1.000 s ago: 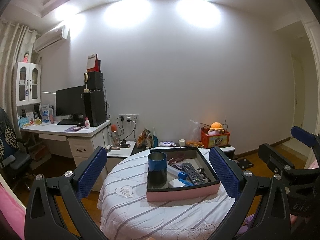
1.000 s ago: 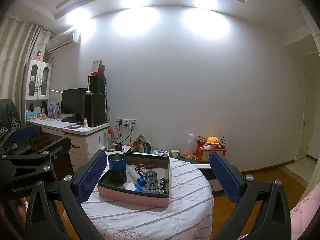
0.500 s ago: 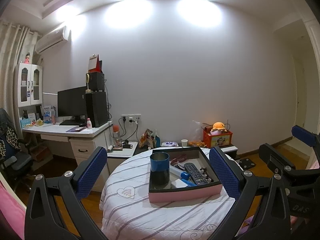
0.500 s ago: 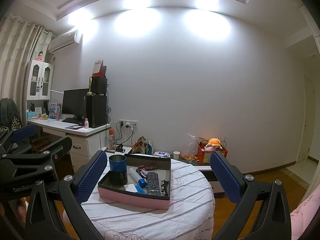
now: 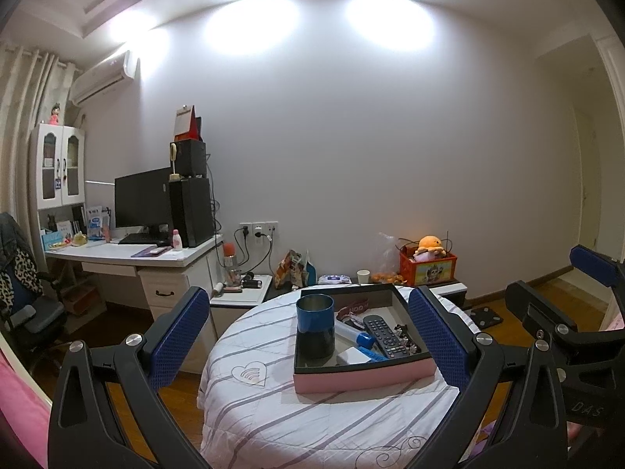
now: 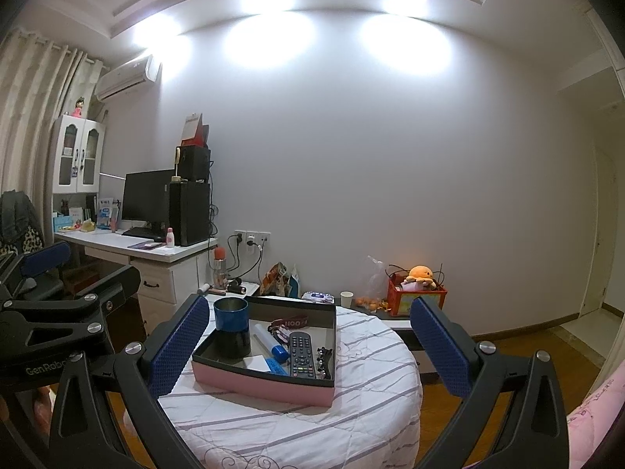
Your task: Organize rigid objects
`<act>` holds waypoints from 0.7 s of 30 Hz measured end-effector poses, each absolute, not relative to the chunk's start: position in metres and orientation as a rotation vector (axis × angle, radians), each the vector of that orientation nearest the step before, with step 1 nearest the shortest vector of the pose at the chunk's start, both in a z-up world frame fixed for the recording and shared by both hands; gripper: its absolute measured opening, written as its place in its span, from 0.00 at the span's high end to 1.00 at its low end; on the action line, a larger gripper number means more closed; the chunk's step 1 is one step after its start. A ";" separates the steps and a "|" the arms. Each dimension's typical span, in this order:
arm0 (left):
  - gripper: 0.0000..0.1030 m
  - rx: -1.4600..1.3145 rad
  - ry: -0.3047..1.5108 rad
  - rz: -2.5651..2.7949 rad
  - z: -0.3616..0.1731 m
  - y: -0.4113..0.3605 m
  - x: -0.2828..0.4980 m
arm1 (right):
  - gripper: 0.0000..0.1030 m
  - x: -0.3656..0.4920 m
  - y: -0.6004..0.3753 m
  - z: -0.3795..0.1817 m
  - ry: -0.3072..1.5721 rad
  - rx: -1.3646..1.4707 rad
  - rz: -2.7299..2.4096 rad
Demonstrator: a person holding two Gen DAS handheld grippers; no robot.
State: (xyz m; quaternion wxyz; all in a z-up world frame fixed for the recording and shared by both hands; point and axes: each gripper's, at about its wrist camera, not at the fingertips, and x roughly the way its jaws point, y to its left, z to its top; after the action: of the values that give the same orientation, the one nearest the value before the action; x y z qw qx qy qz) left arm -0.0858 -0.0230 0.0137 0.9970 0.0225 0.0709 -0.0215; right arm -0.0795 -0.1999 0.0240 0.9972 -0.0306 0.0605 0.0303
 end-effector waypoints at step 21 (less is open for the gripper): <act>0.00 0.046 0.156 -0.039 0.007 -0.018 -0.085 | 0.00 -0.077 -0.196 0.017 0.141 -0.067 0.065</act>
State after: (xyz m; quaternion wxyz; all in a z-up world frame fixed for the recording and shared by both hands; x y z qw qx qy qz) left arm -0.0847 -0.0179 0.0074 0.9965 0.0232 0.0778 -0.0195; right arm -0.0771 -0.1958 0.0171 0.9964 -0.0334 0.0706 0.0326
